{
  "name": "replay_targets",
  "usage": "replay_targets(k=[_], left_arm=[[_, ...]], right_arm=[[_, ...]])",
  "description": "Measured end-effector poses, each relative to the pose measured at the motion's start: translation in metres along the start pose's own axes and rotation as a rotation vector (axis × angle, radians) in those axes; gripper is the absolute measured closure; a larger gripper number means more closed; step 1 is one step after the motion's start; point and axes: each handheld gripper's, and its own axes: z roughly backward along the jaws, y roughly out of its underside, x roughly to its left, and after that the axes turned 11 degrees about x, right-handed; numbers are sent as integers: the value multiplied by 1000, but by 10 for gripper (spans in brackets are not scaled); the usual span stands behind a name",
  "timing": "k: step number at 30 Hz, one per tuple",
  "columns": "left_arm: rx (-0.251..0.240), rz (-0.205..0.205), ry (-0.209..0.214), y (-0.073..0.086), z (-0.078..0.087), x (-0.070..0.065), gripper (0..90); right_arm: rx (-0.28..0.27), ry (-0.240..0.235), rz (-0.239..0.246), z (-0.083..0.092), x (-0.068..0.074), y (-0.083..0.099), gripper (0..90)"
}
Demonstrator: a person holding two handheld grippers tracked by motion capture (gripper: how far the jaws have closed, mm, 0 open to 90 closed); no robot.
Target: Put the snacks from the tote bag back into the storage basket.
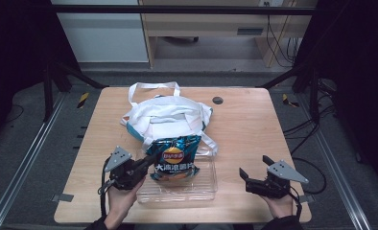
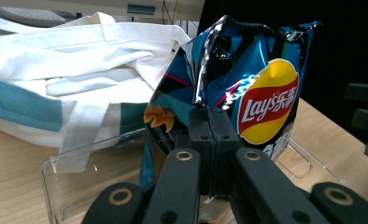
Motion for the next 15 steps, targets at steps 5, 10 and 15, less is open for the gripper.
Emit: replay_targets(k=[5,10,15], left_arm=[[0,-22,-8,-5,-6,4,890],[-11,-37,-4,-9,-13,10,854],[-6,-63,-19,-10,-18,10,765]], right_arm=[[0,1,0,0,0,0,59],[1,3,5,0,0,0,59],[1,4,4,-1,0,0,59]])
